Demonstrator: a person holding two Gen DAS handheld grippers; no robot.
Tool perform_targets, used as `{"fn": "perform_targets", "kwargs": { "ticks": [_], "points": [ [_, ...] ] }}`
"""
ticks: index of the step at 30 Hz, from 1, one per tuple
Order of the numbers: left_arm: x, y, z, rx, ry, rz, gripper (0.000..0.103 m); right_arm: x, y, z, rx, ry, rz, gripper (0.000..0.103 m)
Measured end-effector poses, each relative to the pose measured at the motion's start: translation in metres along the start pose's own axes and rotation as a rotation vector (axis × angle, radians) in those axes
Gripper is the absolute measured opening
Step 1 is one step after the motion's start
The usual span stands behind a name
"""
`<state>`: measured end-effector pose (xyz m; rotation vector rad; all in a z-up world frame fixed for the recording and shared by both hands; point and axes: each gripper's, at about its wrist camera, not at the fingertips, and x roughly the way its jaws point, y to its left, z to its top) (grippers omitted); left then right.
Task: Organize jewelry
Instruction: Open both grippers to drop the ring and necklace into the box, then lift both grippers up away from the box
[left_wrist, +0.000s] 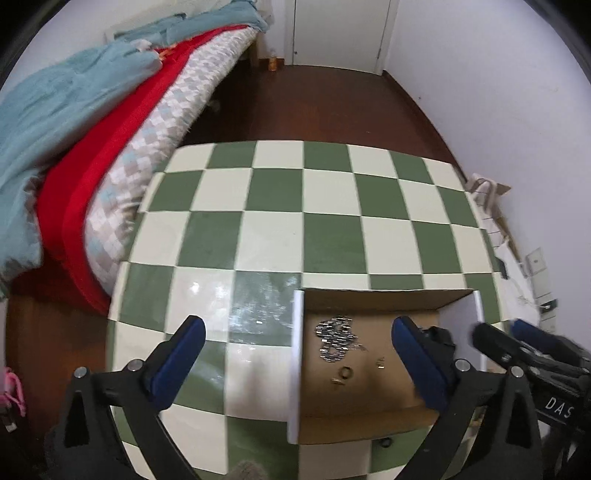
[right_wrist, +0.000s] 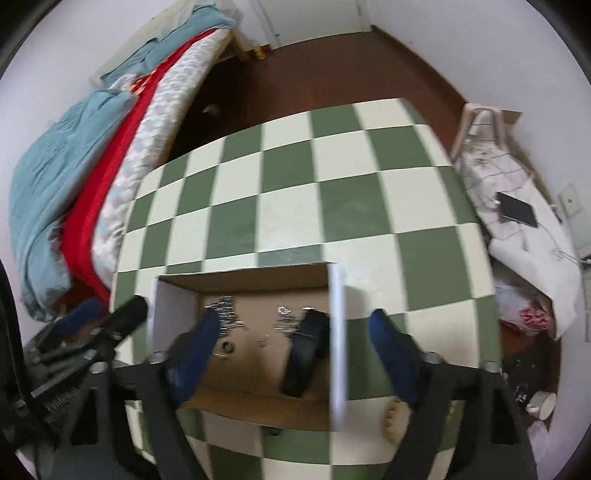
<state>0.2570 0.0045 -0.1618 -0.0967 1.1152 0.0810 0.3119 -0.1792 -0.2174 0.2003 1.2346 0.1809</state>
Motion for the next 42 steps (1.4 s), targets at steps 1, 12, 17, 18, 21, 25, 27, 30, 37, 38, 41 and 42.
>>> {"fn": "perform_targets", "kwargs": {
  "ticks": [1,12,17,18,21,25,27,30,37,38,41,42],
  "points": [
    [-0.001,0.000,-0.001,0.009,-0.005,0.019,0.103,0.000,0.000,-0.004,-0.025,-0.004,-0.062,0.086],
    [-0.035,0.000,-0.019,0.035,-0.106,0.127,0.103,-0.014,0.015,-0.043,-0.126,-0.040,-0.252,0.103],
    [-0.070,0.003,-0.030,0.040,-0.178,0.134,0.103,-0.046,0.025,-0.056,-0.118,-0.098,-0.250,0.103],
    [-0.076,0.002,-0.032,0.043,-0.190,0.138,0.103,-0.052,0.026,-0.058,-0.118,-0.110,-0.249,0.103],
    [-0.098,0.003,-0.039,0.050,-0.237,0.141,0.103,-0.074,0.032,-0.065,-0.120,-0.158,-0.251,0.103],
    [-0.124,0.005,-0.050,0.056,-0.282,0.149,0.103,-0.105,0.038,-0.074,-0.119,-0.215,-0.248,0.103],
    [-0.135,0.004,-0.055,0.062,-0.302,0.155,0.103,-0.120,0.041,-0.080,-0.119,-0.239,-0.244,0.103],
    [-0.152,0.005,-0.065,0.056,-0.335,0.152,0.103,-0.139,0.045,-0.088,-0.117,-0.269,-0.236,0.103],
    [-0.158,0.003,-0.091,0.053,-0.347,0.178,0.103,-0.155,0.031,-0.113,-0.060,-0.244,-0.211,0.103],
    [-0.153,0.001,-0.095,0.060,-0.336,0.182,0.103,-0.153,0.023,-0.118,-0.042,-0.232,-0.221,0.103],
    [-0.124,-0.009,-0.109,0.090,-0.261,0.176,0.103,-0.141,-0.003,-0.131,0.012,-0.192,-0.248,0.102],
    [-0.115,-0.013,-0.113,0.100,-0.237,0.167,0.102,-0.136,-0.011,-0.135,0.027,-0.181,-0.250,0.099]
  ]
}}
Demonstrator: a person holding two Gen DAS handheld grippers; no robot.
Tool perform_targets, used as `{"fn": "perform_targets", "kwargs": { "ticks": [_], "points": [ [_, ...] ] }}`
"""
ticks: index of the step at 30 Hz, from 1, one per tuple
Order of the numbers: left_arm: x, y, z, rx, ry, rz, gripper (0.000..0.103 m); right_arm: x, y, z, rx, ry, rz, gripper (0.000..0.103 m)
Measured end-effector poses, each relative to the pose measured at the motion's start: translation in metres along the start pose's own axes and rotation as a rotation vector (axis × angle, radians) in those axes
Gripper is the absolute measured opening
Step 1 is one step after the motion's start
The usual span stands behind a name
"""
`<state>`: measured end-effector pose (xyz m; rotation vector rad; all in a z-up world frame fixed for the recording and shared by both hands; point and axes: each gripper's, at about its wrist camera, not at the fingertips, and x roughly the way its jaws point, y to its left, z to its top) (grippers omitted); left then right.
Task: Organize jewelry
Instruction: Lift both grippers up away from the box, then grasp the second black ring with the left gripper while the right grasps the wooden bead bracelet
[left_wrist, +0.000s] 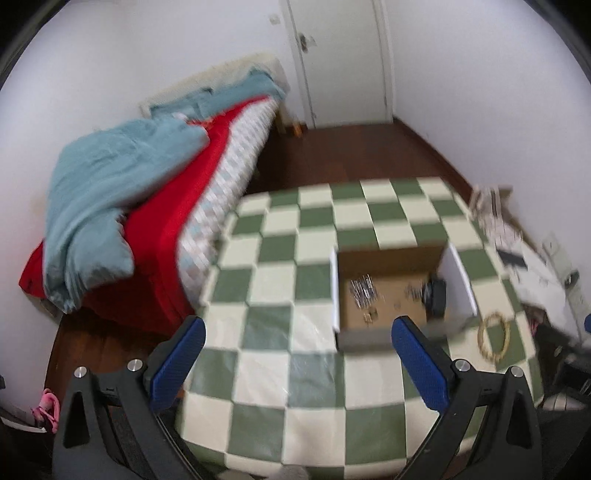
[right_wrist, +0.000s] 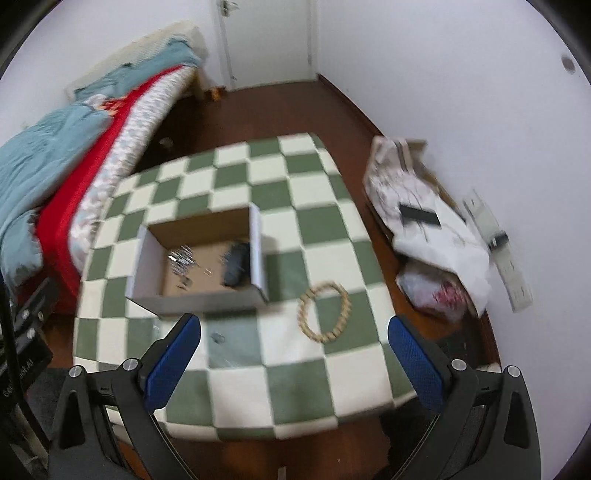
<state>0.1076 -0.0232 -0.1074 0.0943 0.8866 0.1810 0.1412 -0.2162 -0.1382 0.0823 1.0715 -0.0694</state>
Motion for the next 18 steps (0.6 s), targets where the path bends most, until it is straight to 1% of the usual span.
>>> {"fn": "perform_targets", "kwargs": {
  "ticks": [1,3,4,6,9,10,12,15,17,18],
  "points": [
    [0.008,-0.007,-0.005,0.015,0.026,-0.019,0.102,0.008,-0.010,-0.006,0.020,0.019,0.001,0.097],
    [0.027,-0.024,-0.017,0.047,0.079,-0.045,0.101,0.024,-0.025,-0.013,0.048,0.043,-0.007,0.080],
    [0.034,-0.032,-0.022,0.062,0.100,-0.052,0.100,0.033,-0.031,-0.017,0.057,0.059,-0.011,0.078],
    [0.052,-0.049,-0.029,0.093,0.140,-0.070,0.099,0.052,-0.045,-0.025,0.089,0.099,-0.011,0.078],
    [0.076,-0.072,-0.038,0.135,0.205,-0.100,0.085,0.077,-0.059,-0.030,0.123,0.135,-0.006,0.078],
    [0.084,-0.079,-0.040,0.145,0.229,-0.109,0.078,0.082,-0.061,-0.030,0.128,0.142,-0.004,0.078],
    [0.096,-0.089,-0.043,0.156,0.260,-0.128,0.075,0.095,-0.067,-0.030,0.145,0.158,-0.007,0.078],
    [0.109,-0.104,-0.048,0.189,0.280,-0.132,0.074,0.111,-0.072,-0.025,0.161,0.176,-0.023,0.078],
    [0.114,-0.110,-0.051,0.197,0.296,-0.142,0.059,0.123,-0.077,-0.022,0.177,0.188,-0.028,0.078],
    [0.118,-0.112,-0.051,0.198,0.307,-0.147,0.058,0.129,-0.080,-0.021,0.181,0.190,-0.037,0.078]
  ]
}}
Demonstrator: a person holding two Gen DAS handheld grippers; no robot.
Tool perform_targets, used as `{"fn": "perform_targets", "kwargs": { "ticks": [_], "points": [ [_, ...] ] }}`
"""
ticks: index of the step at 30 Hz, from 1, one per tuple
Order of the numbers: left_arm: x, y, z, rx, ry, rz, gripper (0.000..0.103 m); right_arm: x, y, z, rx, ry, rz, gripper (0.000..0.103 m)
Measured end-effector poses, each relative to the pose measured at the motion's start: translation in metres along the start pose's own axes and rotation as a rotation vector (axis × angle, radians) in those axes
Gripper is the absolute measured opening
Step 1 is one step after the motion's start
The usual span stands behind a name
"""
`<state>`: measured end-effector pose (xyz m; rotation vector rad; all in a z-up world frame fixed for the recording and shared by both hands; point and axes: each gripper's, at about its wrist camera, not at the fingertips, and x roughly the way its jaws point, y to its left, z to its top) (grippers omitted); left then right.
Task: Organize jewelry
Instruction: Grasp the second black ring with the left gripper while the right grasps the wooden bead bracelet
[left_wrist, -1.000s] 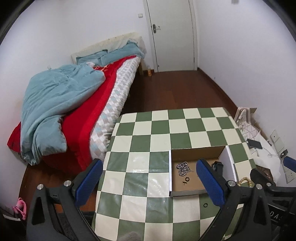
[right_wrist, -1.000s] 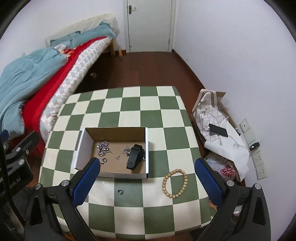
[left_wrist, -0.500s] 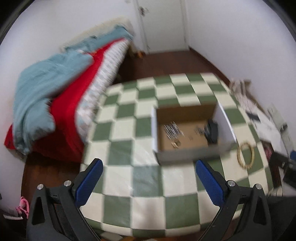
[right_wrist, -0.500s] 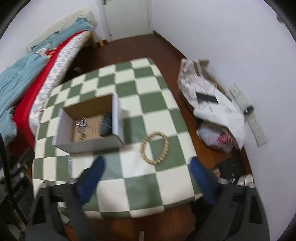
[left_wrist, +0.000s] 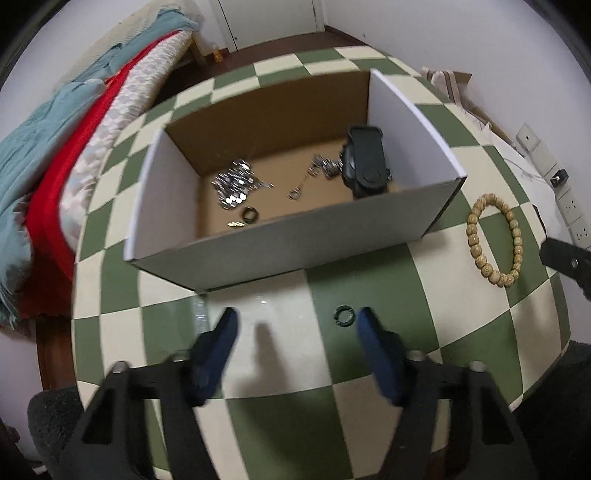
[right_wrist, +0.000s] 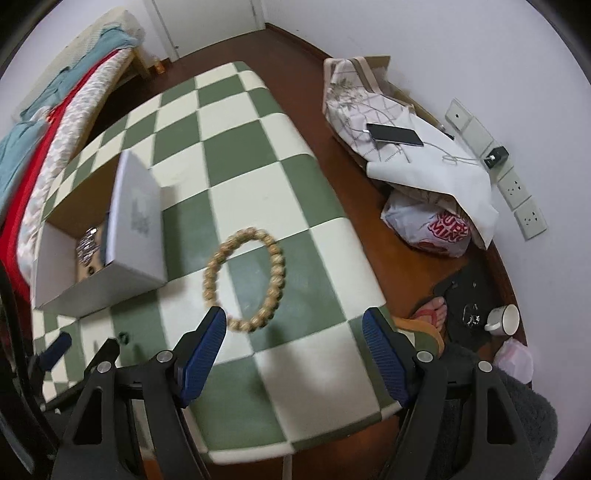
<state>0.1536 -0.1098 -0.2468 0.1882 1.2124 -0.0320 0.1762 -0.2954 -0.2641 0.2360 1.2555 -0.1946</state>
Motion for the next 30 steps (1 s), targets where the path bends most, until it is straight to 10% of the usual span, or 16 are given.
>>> {"fn": "perform_targets", "kwargs": {
  "ticks": [9,14,18,30],
  "points": [
    [0.009,-0.002,0.001,-0.003,0.003,-0.024,0.045,0.042,0.004,0.013,-0.030,0.041,-0.028,0.070],
    [0.008,-0.007,-0.001,0.012,-0.007,-0.069,0.010,0.047,0.015,0.011,-0.083,0.026,-0.058,0.057],
    [0.006,-0.011,-0.003,0.022,-0.013,-0.068,0.010,0.044,0.022,0.012,-0.102,0.018,-0.057,0.011],
    [-0.023,0.003,-0.005,0.009,-0.063,-0.067,0.009,-0.001,0.032,0.005,-0.120,-0.072,0.031,0.010]
  ]
}}
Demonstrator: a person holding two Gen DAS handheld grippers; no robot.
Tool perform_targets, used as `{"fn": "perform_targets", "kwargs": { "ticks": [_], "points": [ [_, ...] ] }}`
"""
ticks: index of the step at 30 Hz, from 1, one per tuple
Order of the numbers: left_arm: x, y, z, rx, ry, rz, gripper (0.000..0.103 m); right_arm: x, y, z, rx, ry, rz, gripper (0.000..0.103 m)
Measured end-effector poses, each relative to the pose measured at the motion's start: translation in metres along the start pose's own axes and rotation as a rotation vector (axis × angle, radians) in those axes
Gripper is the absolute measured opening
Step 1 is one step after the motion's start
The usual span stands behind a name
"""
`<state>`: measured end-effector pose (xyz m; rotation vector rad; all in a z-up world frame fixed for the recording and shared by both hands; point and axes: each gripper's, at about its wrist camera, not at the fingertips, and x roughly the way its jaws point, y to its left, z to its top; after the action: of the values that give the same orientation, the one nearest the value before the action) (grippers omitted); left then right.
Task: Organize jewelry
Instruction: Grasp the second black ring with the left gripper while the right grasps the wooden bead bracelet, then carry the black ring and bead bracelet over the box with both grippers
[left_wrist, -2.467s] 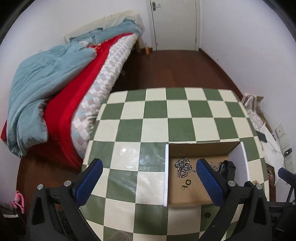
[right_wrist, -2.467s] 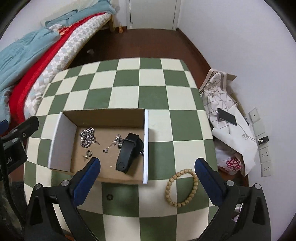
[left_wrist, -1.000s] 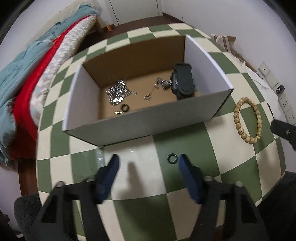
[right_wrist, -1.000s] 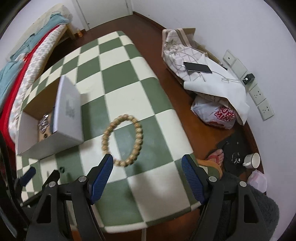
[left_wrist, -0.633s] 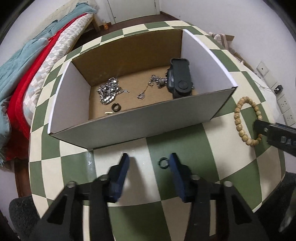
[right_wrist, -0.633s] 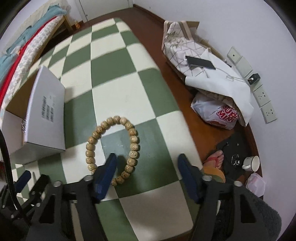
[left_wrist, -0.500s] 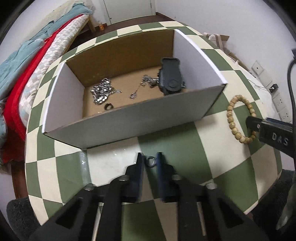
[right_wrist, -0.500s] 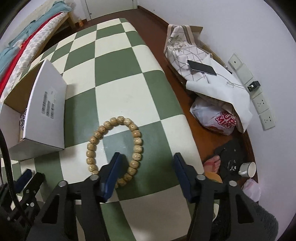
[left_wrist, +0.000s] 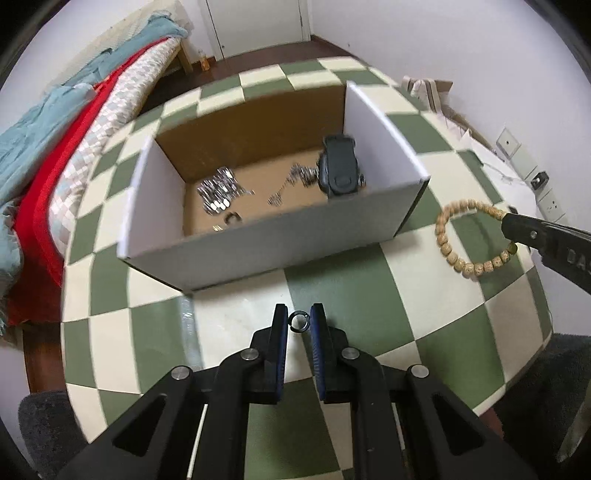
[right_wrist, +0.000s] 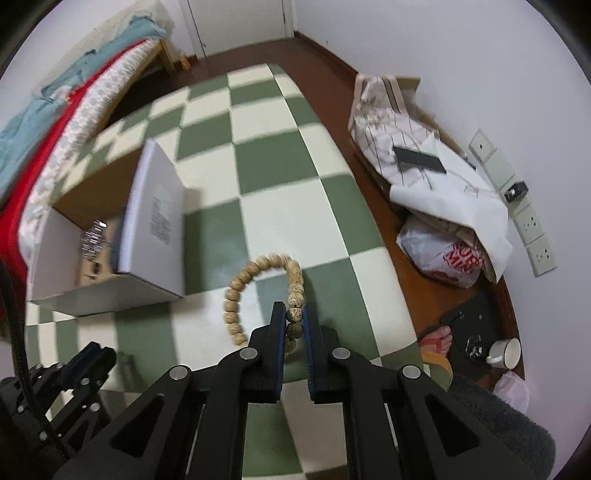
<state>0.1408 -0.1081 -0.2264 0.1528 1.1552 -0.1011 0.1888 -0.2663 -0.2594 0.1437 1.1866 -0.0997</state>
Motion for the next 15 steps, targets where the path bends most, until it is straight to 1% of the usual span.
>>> {"fn": "perform_targets", "kwargs": {
  "ticks": [8,15],
  "points": [
    [-0.061,0.029,0.015,-0.061,-0.123,0.011,0.009,-0.068,0.027,-0.003,-0.071,-0.113,0.050,0.010],
    [-0.107,0.059,0.025,-0.114,-0.210,0.027,0.009,-0.104,0.055,-0.008,-0.119,-0.168,0.098,0.009]
  ]
}}
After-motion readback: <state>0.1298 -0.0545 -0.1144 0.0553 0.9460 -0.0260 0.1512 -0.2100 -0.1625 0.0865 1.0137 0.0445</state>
